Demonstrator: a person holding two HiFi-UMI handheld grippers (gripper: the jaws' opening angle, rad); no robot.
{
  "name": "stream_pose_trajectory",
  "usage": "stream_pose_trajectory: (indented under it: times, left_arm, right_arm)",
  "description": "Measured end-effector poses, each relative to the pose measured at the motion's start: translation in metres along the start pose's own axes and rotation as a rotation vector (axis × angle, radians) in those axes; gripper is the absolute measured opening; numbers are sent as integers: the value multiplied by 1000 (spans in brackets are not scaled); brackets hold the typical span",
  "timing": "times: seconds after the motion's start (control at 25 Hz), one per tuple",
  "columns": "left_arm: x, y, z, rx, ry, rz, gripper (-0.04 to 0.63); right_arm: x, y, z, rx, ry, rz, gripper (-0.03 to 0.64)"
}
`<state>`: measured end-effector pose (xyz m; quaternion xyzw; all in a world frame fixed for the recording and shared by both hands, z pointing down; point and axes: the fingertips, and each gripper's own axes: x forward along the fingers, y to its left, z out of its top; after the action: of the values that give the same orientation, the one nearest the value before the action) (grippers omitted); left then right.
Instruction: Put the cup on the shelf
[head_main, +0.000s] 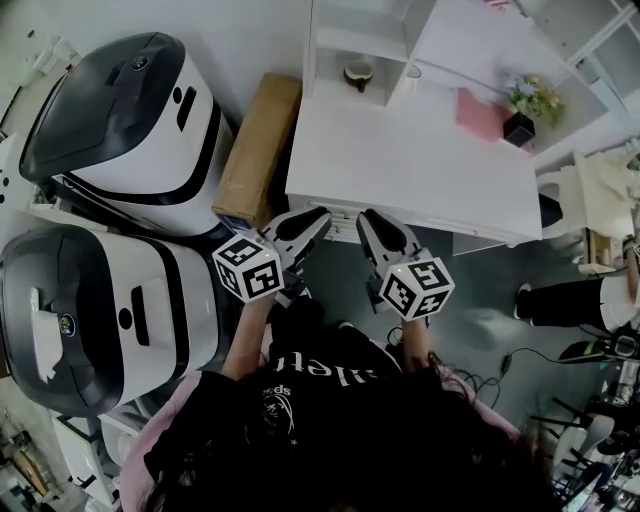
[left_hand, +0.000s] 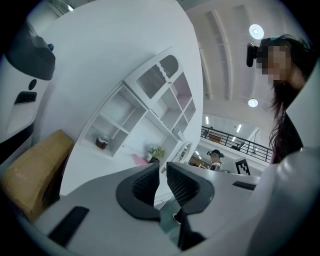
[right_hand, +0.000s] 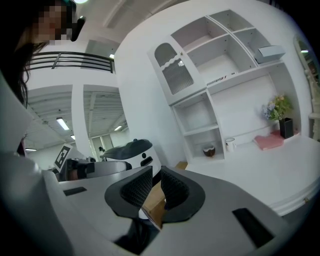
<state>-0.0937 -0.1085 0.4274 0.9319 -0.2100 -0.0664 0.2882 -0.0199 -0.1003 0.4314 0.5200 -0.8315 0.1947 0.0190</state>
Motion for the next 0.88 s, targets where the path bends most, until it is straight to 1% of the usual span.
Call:
stream_pose_trajectory:
  times: [0.28, 0.64, 0.88]
  left_arm:
    - [8, -53, -23, 50, 2, 32, 51]
    - [8, -115, -62, 55, -10, 55, 51]
    - [8, -139, -82, 63, -2, 60, 51]
  right_arm:
    - [-60, -9, -5, -43, -10, 7, 65]
    - [-125, -7, -19, -67, -12, 50, 61]
    - [-147, -5, -29, -87, 0, 68, 60]
